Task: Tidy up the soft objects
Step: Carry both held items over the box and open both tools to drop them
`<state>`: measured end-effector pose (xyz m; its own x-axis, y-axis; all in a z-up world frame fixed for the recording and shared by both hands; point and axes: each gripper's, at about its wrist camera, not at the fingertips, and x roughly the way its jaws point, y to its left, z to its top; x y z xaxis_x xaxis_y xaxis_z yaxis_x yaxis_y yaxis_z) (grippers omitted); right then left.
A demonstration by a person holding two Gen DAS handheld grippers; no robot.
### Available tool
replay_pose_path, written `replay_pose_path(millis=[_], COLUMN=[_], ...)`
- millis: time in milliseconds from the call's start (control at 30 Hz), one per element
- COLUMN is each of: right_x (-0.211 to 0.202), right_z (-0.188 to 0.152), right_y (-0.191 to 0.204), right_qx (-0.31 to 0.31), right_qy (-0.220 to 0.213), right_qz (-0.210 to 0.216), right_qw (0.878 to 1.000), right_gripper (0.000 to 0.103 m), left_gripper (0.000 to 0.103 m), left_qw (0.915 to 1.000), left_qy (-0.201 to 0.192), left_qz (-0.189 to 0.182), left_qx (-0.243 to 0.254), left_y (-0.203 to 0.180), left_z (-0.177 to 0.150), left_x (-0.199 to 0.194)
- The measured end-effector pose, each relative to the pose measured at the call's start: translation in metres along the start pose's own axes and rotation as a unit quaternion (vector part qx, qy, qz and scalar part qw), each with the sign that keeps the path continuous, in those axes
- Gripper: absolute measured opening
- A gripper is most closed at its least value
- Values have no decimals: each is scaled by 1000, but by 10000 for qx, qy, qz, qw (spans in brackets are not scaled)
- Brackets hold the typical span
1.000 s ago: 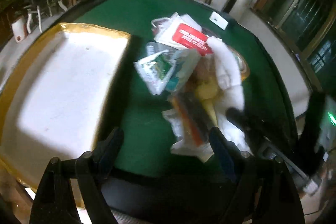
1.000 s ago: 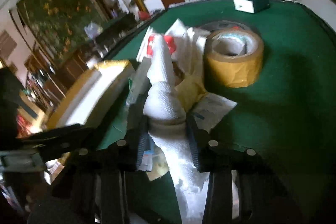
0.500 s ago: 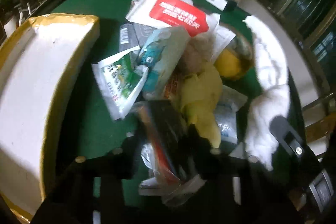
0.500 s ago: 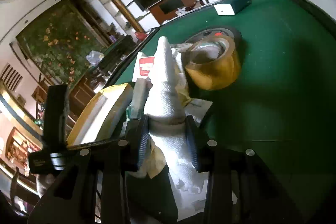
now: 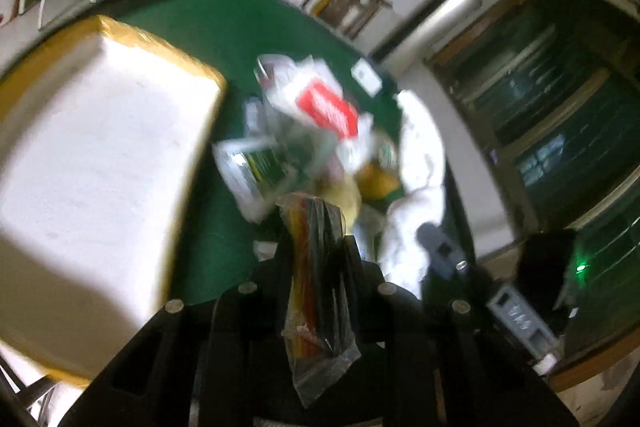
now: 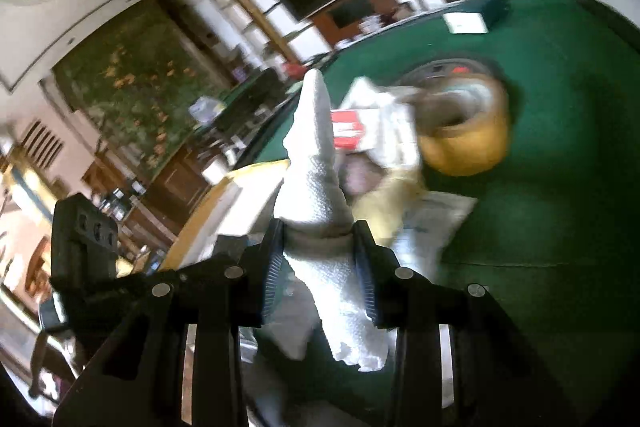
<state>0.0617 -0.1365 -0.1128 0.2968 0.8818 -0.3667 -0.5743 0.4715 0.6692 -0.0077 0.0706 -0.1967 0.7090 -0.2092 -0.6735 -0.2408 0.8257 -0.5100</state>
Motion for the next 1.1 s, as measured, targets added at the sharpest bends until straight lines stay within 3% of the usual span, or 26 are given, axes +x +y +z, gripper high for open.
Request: replay_pose_path(millis=[100,300,400,500,667,800,900,967,1100], right_x=[18,89,129,167,195,193,172,149,95], right_z=[6,9,-2,-13,-27,-22,-13,-9,-7], right_y=[32,95,119,123,118,115,118,122,113], right_qx=[-212,-249,-368,-313,-392,-584,-680,-713,-949], right_qy=[211,842,1100,1438,1840,1761,1418,1122,653], right_qz=[336,937,797,585,119,134,333,453,435], right_qw=[9990,9917,9901,9874,9821,9825,9870,9901,9924], right_gripper=[35,35,35,35,36,43,60,60,63], left_gripper=[23,23,23,23,27,41,55,67,69], left_qw=[9995,9947,9899,9871,9851,9799,9792,9800,9723], left_qy=[-265,-794,-887,-707,-356,-371,-348,-575,-1227], left_qz=[-118,612,1069,1370,1550,1853,1869,1755,1859], left_qx=[-137,-245,-296,-438,-650,-644,-711,-749,-711], left_y=[10,51,73,93,123,126,134,133,119], left_z=[4,26,30,27,16,22,25,26,20], left_x=[-40,-101,-108,-100,-85,-82,-85,-97,-126])
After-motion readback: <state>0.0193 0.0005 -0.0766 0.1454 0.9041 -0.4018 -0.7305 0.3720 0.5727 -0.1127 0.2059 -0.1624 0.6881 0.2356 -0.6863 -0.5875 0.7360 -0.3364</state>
